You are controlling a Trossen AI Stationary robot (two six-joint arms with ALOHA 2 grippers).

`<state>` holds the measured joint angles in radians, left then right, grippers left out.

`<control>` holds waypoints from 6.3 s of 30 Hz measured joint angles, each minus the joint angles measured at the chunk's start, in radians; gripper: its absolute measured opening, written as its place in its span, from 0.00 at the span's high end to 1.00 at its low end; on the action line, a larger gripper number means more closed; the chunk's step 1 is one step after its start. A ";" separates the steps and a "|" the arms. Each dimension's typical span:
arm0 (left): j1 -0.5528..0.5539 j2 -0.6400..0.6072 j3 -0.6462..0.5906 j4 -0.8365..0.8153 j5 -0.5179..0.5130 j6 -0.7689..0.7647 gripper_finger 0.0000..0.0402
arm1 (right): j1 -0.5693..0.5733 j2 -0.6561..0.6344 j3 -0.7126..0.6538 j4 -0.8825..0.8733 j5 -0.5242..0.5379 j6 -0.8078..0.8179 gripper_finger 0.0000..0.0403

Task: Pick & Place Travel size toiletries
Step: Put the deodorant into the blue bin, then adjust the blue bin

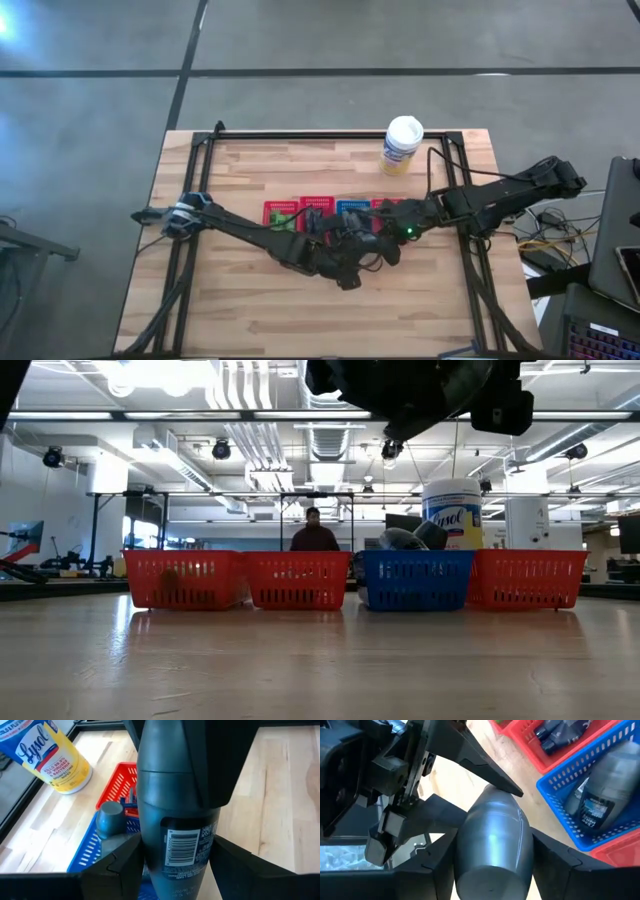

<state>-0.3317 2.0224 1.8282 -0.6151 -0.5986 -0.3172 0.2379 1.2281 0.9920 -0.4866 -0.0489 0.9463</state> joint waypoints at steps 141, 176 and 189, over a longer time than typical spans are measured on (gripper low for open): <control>0.311 -1.041 -1.049 0.256 0.510 -0.244 0.35 | -0.258 0.037 -0.018 -0.164 0.179 0.184 0.38; 0.312 -1.041 -1.049 0.259 0.508 -0.225 0.35 | -0.372 0.278 0.036 -0.153 0.099 -0.012 0.60; 0.312 -1.041 -1.049 0.256 0.508 -0.195 0.35 | -0.371 0.279 0.118 -0.222 0.111 -0.081 0.84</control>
<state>-0.0196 0.9813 0.7792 -0.3588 -0.0906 -0.5123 -0.1333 1.5070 1.1102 -0.7087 0.0624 0.8653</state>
